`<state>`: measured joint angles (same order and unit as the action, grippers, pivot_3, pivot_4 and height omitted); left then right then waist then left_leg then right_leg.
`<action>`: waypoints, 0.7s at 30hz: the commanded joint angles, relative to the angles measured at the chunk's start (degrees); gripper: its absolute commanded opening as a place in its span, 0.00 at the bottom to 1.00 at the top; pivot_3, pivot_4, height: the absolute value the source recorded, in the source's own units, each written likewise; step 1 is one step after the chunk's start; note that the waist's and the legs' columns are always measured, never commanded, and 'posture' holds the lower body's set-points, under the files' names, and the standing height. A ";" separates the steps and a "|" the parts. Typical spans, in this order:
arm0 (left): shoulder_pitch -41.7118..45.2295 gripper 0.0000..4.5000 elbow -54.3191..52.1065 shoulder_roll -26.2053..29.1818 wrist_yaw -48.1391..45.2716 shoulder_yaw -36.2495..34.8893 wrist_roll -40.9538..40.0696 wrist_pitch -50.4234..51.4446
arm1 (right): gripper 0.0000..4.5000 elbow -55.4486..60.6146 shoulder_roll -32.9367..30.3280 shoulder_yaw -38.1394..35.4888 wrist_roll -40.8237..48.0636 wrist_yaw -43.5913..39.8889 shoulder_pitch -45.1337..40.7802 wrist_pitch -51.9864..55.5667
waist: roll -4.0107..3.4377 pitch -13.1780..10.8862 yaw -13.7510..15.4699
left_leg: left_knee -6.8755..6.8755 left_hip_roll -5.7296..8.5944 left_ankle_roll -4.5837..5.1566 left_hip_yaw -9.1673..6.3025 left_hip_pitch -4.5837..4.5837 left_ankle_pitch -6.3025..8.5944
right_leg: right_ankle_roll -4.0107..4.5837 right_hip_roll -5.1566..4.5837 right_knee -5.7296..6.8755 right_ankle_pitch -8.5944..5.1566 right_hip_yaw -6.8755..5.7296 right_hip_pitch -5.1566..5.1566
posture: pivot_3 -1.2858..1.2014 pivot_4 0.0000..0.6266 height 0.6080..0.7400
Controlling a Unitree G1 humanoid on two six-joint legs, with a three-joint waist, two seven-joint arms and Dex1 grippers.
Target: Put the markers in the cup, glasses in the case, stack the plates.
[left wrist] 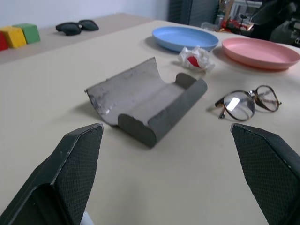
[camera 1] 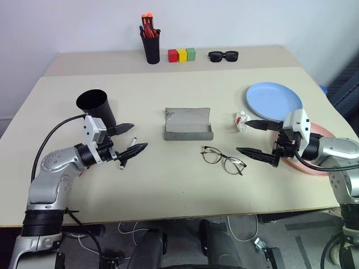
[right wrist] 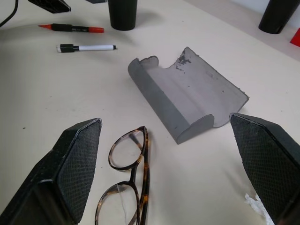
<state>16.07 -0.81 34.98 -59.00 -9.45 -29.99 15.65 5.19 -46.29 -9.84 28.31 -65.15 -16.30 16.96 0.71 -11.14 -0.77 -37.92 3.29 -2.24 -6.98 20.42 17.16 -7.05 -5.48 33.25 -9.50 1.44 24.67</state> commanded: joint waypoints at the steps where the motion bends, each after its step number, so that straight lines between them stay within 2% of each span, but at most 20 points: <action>1: 0.65 1.00 0.70 0.45 -0.86 -0.61 -0.02 -1.40 | 0.99 2.45 -0.10 -1.22 0.75 0.77 -1.30 -0.48 | 0.00 0.00 -0.01 | 0.00 0.00 0.00 0.00 0.00 0.00 | 0.00 0.00 0.00 0.00 0.00 0.00 | 0.52 0.24 1.00; 11: -6.31 1.00 -4.44 6.54 3.39 -7.84 0.59 1.14 | 0.99 5.07 3.95 2.03 1.61 2.66 -5.70 -0.09 | -0.01 -0.01 -0.08 | 0.02 -0.02 0.01 0.00 0.01 0.01 | 0.00 0.00 0.00 0.00 0.00 0.02 | 0.52 0.24 1.00; 17: -14.51 1.00 -13.06 10.19 12.48 -15.41 0.71 9.66 | 0.99 9.47 9.61 7.06 3.35 3.96 -6.79 1.53 | -0.02 -0.02 -0.01 | 0.02 -0.05 0.01 -0.02 0.03 0.01 | 0.00 0.00 0.00 -0.01 0.00 0.05 | 0.52 0.24 1.00; 21: -15.72 1.00 -12.00 14.06 16.15 -16.94 1.41 18.00 | 0.99 12.83 12.92 9.67 3.45 6.76 -6.97 3.34 | -0.03 -0.03 0.12 | 0.02 -0.04 0.01 -0.03 0.01 0.01 | -0.01 0.01 0.04 -0.02 0.00 0.04 | 0.52 0.24 1.00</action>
<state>0.32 -12.33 47.48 -43.71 -24.35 -28.78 31.46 14.79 -33.87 -0.21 31.09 -59.70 -22.34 20.02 0.68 -11.17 -0.65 -37.90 3.25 -2.22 -7.02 20.44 17.18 -7.06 -5.48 33.29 -9.52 1.43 24.71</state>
